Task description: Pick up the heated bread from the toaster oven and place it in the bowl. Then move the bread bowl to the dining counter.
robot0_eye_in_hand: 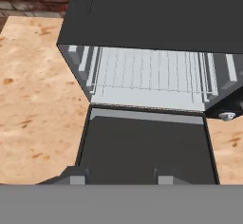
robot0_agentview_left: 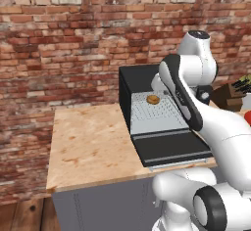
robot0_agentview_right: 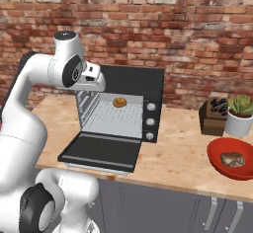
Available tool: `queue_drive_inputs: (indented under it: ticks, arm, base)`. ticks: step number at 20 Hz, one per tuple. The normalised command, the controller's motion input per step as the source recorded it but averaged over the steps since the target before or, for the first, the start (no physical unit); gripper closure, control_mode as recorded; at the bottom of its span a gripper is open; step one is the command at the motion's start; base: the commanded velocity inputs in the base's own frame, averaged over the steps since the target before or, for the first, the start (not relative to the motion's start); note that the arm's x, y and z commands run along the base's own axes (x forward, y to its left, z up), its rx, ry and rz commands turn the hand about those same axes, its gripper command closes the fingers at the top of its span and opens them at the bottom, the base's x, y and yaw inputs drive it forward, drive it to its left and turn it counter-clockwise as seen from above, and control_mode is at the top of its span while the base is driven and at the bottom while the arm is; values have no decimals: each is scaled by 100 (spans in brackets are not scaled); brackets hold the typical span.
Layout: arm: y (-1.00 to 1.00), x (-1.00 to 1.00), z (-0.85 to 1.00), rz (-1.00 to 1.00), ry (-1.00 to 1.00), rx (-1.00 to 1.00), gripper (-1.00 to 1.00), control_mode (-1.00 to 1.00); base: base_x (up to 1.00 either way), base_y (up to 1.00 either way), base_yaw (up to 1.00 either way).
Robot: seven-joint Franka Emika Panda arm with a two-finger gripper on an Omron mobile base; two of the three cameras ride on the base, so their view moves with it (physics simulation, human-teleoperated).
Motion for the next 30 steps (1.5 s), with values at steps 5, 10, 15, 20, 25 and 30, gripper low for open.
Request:
queue_drive_inputs:
  ticks: [5,10,15,20,25,30]
  arm:
    - [0,-35,-17,0,-1,-2,-100,-100]
    - [0,-19,-52,0,-11,-6,-100,-100]
    - [-18,0,-29,0,-22,-3,-100,-100]
    - [-31,15,-28,0,-12,0,-100,-100]
    - [-31,28,-27,-1,-3,0,-100,-100]
    - [-17,38,-11,-1,-1,0,-100,-100]
  base:
    - [0,0,0]
    - [0,0,0]
    - [0,0,0]
    - [0,0,0]
    - [0,0,0]
    - [0,0,0]
